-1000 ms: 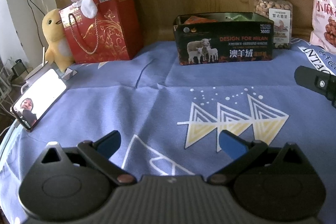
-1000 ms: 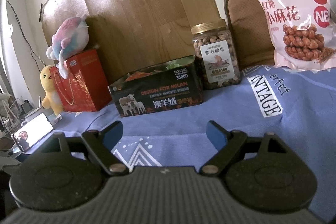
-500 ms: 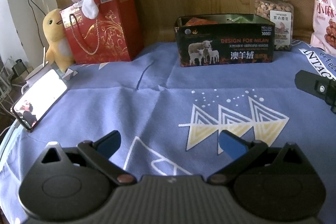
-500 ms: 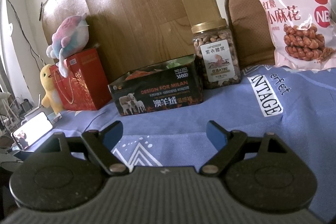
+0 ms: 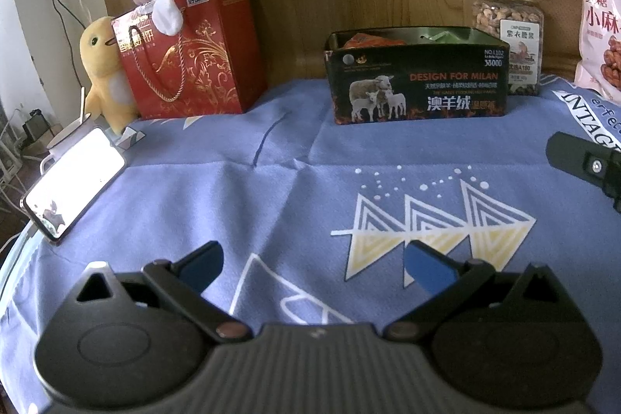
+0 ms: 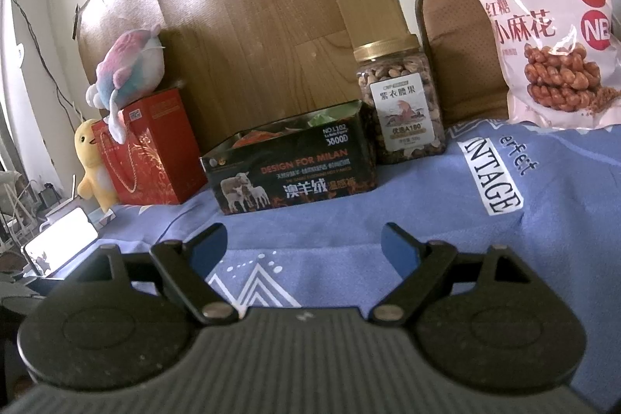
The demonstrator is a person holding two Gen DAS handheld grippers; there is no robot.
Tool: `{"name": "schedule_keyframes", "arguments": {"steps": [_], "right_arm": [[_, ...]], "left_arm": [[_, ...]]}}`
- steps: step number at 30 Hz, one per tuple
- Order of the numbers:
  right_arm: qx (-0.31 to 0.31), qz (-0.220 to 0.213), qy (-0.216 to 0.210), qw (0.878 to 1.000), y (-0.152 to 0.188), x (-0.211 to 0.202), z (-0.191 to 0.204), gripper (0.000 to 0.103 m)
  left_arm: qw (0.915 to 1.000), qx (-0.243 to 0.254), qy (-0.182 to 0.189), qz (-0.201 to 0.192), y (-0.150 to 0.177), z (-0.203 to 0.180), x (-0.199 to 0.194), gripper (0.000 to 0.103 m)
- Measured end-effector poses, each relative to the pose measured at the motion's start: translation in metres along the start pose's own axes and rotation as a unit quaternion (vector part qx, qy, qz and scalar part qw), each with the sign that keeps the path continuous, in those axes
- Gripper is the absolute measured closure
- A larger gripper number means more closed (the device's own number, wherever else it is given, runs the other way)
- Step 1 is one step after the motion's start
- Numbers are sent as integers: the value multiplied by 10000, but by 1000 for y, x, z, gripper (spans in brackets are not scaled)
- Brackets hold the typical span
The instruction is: Organize snacks
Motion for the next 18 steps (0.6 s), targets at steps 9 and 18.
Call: {"name": "schedule_keyframes", "arguments": {"steps": [9, 18], "right_arm": [[-1, -1, 0, 10000, 0, 0, 0, 15], [0, 43, 39, 10000, 1, 2, -1, 15]], "left_arm": [[10000, -3, -2, -2, 0, 0, 0, 0], [10000, -3, 13, -46, -3, 3, -4, 0]]}}
Point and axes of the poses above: each gripper's, at about its wrist camera, not at the fingertips, and x roughly the way its jaws point, z to its left, y to its underside, the point moved 6 cm from there along x, roughly the way its jaws point
